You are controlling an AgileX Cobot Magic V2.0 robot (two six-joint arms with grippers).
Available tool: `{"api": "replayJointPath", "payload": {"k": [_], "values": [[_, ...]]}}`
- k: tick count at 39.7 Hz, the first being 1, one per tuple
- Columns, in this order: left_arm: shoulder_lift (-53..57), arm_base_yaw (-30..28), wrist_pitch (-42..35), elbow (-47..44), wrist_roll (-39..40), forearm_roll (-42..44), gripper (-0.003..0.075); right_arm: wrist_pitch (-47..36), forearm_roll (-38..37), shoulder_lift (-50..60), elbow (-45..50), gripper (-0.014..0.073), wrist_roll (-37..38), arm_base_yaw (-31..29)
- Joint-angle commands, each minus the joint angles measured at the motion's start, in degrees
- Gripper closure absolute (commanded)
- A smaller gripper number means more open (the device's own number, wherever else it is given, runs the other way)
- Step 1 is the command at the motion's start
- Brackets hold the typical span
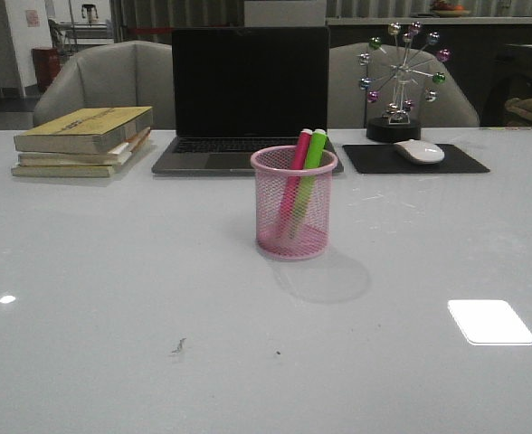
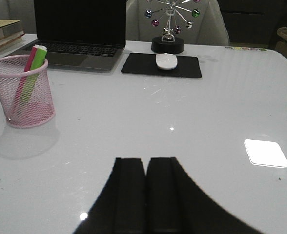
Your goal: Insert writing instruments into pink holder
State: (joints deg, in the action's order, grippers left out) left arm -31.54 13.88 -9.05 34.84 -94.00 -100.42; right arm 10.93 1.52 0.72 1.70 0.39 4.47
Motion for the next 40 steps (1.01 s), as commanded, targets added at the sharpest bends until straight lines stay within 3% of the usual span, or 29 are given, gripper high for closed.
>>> {"api": "replayJointPath", "payload": {"k": [1, 40], "values": [[-0.19, -0.13, 1.20, 1.60, 0.36, 0.23, 0.0430, -5.31, -0.32, 0.88, 0.09, 0.0565, -0.39, -0.33], [-0.19, -0.13, 1.35, 1.60, 0.36, -0.52, 0.0431, -5.31, -0.32, 0.88, 0.09, 0.0565, -0.39, -0.33]]}}
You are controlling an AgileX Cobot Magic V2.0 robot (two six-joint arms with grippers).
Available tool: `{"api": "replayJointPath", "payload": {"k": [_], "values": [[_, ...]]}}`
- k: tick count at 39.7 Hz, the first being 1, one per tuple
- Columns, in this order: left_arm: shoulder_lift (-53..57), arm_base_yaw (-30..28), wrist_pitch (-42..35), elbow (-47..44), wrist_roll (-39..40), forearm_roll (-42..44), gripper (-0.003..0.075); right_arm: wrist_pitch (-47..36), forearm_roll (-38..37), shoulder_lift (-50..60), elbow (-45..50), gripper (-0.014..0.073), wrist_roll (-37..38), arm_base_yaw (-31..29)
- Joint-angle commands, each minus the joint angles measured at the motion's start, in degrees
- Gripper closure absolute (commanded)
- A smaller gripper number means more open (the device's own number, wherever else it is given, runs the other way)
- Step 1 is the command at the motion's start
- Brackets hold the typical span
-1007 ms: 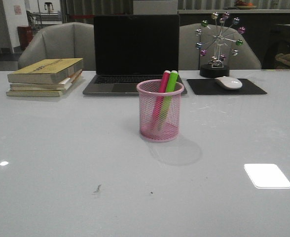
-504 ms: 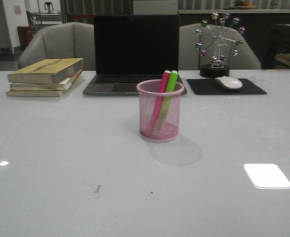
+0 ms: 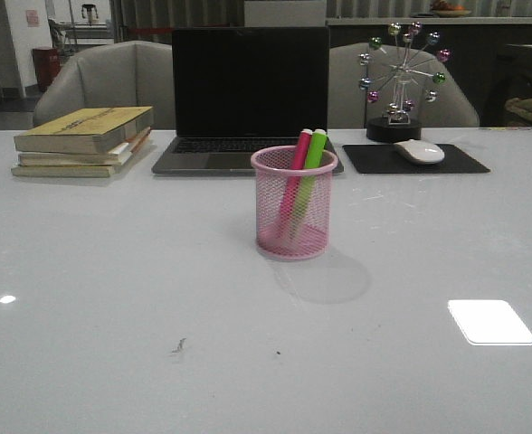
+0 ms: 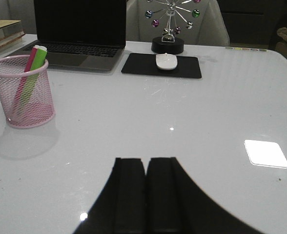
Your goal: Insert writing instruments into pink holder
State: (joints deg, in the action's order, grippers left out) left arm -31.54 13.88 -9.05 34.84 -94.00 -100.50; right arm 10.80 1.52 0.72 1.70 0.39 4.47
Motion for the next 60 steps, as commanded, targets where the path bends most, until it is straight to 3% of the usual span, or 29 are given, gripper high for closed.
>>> {"api": "replayJointPath", "payload": {"k": [1, 7, 11, 16, 25, 33, 39, 42, 50, 60], "values": [[-0.19, -0.13, 1.68, 1.60, 0.36, -0.39, 0.0434, -5.19, -0.32, 0.88, 0.09, 0.0565, -0.39, -0.33], [-0.19, -0.13, 2.52, 1.60, 0.36, 0.32, 0.0556, -5.19, -0.32, 0.88, 0.09, 0.0565, -0.39, -0.33], [-0.19, -0.13, 5.62, 1.60, 1.91, 7.60, 0.0627, -5.19, -0.32, 0.88, 0.09, 0.0565, -0.39, -0.33], [-0.19, -0.13, 6.27, 1.60, 17.67, 19.56, 0.0621, -5.19, -0.32, 0.88, 0.09, 0.0565, -0.39, -0.33], [-0.19, -0.13, 6.65, 1.60, 48.15, 48.88, 0.0621, -5.19, -0.32, 0.88, 0.09, 0.0565, -0.39, -0.33], [-0.19, -0.13, 6.54, 1.60, 62.56, 65.10, 0.0621, -5.19, -0.32, 0.88, 0.09, 0.0565, -0.39, -0.33], [0.61, -0.13, 6.08, 1.49, 83.51, 85.79, 0.0621, -5.19, -0.32, 0.88, 0.09, 0.0565, -0.39, -0.33], [1.67, -0.13, 5.21, 0.77, 90.41, 93.25, 0.0621, -5.19, -0.32, 0.88, 0.09, 0.0565, -0.39, -0.33], [7.34, -1.12, 0.46, -6.02, 90.75, 93.13, 0.0621, -5.19, -0.32, 0.88, 0.09, 0.0565, -0.39, -0.33], [19.14, -8.86, 0.48, -14.34, 90.75, 93.39, 0.0621, -5.19, -0.32, 0.88, 0.09, 0.0565, -0.39, -0.33]]}}
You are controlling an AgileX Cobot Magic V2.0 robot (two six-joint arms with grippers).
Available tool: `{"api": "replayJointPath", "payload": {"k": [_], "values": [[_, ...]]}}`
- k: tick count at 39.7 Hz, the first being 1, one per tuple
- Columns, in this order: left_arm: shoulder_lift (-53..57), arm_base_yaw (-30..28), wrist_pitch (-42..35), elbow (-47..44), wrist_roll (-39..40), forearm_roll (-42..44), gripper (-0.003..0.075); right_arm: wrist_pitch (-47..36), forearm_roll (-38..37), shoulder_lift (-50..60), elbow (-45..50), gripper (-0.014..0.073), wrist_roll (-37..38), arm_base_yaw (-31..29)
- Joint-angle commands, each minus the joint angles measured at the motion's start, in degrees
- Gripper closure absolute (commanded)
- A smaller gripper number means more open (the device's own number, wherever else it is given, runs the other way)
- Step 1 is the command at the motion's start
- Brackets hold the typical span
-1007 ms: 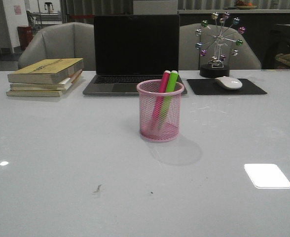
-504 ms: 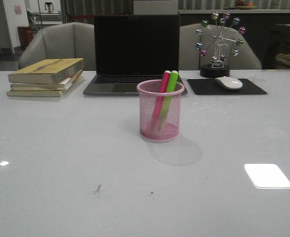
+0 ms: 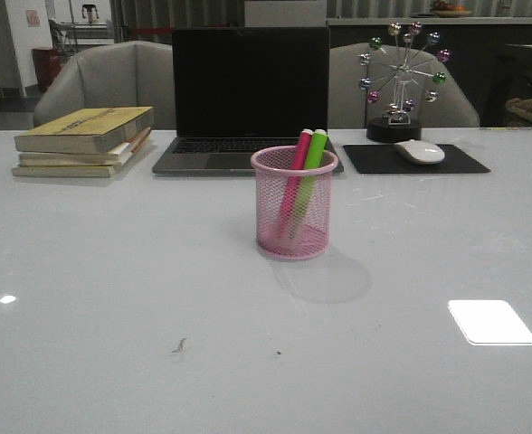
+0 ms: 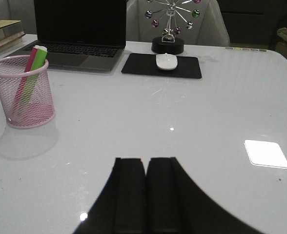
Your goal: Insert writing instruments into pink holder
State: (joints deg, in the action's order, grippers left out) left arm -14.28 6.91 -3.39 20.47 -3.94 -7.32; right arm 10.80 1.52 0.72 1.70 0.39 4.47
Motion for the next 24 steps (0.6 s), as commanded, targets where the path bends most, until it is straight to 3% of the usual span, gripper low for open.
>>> {"api": "replayJointPath", "payload": {"k": [1, 13, 24], "values": [[3.09, -2.39, -5.18, -0.84, 0.70, 0.21, 0.0621, -5.19, -0.32, 0.88, 0.09, 0.0565, -0.39, -0.33], [16.17, -2.89, -5.08, -10.25, 5.20, 2.59, 0.0621, -5.19, -0.32, 0.88, 0.09, 0.0565, -0.39, -0.33], [15.92, -2.89, -5.37, -16.26, 5.20, 4.20, 0.0621, -5.19, -0.32, 0.88, 0.09, 0.0565, -0.39, -0.33]]}}
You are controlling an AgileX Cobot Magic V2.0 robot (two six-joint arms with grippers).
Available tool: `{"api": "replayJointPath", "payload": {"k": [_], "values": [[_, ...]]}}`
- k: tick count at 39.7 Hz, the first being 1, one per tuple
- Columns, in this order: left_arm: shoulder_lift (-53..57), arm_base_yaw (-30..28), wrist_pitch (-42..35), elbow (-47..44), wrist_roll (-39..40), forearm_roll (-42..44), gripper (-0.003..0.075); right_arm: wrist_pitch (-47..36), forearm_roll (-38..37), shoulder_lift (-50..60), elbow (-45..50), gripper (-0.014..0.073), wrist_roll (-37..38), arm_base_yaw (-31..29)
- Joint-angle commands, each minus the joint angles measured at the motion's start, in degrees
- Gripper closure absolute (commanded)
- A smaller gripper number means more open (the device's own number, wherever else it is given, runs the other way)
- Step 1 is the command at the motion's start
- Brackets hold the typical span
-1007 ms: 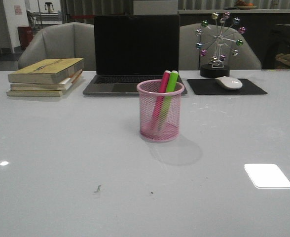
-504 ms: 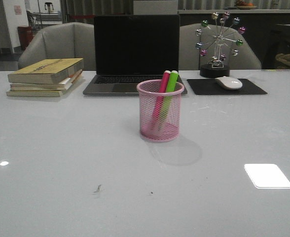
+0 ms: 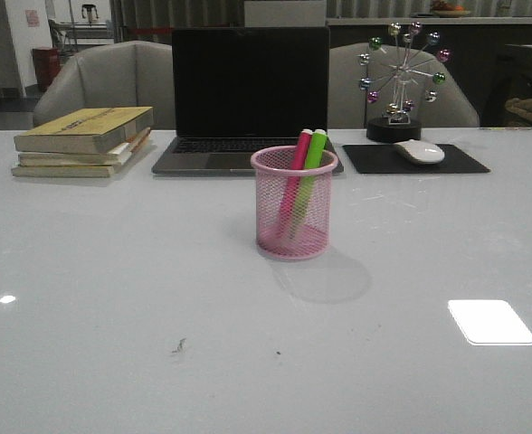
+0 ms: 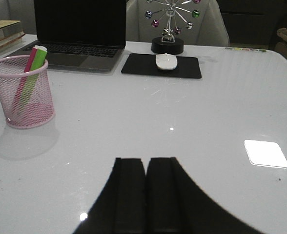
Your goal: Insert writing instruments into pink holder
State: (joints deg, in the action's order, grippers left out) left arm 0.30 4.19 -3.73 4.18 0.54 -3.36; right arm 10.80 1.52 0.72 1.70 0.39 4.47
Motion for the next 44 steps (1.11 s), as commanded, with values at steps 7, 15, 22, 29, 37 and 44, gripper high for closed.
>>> {"api": "replayJointPath", "payload": {"k": [7, 15, 22, 29, 37, 44], "values": [[1.33, -0.16, -5.04, -4.69, 0.71, 0.24, 0.0621, -5.19, -0.32, 0.88, 0.09, 0.0565, -0.39, -0.33], [1.33, -0.16, -1.14, -4.70, -1.62, -0.01, 0.0621, -5.19, -0.32, 0.88, 0.09, 0.0565, -0.39, -0.33], [1.33, -0.16, -1.14, -4.70, -2.89, -1.61, 0.0621, -5.19, -0.32, 0.88, 0.09, 0.0565, -0.39, -0.33], [1.33, -0.16, -1.14, -4.70, -2.89, -2.67, 0.0621, -5.19, -0.32, 0.88, 0.09, 0.0565, -0.39, -0.33], [1.33, -0.16, -1.14, -4.70, -2.89, -2.67, 0.0621, -5.19, -0.32, 0.88, 0.09, 0.0565, -0.39, -0.33], [1.33, -0.16, -1.14, -4.70, -2.89, -2.67, 0.0621, -5.19, -0.32, 0.88, 0.09, 0.0565, -0.39, -0.33]]}}
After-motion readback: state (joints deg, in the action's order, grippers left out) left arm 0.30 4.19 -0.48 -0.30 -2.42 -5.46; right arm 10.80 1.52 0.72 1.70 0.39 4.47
